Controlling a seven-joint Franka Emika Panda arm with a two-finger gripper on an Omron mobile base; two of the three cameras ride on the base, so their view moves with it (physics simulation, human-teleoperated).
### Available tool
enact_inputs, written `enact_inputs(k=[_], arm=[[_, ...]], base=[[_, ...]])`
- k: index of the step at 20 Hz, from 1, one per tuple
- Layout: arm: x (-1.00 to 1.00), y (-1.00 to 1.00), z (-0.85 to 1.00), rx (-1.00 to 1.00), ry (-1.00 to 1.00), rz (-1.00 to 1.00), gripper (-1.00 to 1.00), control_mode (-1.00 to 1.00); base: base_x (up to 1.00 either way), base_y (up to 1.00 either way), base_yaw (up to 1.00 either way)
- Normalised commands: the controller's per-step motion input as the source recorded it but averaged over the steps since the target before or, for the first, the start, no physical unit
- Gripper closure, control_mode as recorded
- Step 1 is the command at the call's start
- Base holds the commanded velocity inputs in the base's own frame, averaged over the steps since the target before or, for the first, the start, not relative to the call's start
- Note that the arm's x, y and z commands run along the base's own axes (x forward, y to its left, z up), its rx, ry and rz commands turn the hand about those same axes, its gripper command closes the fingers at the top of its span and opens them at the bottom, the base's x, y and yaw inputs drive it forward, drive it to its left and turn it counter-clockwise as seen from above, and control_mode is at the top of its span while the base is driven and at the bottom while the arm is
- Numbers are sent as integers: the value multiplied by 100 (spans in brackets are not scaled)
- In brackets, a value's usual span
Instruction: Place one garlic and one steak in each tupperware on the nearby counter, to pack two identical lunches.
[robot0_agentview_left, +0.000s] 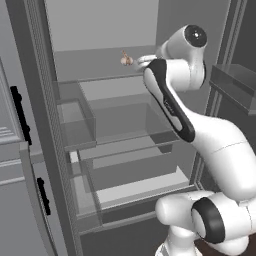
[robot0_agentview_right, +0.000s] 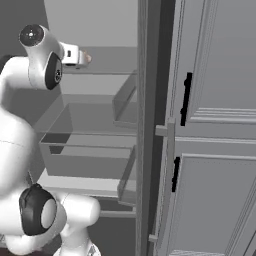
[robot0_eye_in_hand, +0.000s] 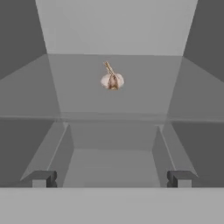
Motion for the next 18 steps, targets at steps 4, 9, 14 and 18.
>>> enact_inputs(k=[4,9,14,18], arm=[[100,0,-17,0,6,0,-100,-100],[85,9,-25,0,0,0,-100,-100],[71,26,-16,0,0,0,-100,-100],[64,25,-8,0,0,0,-100,-100]], base=[[0,0,0],[0,0,0],[0,0,0],[0,0,0]])
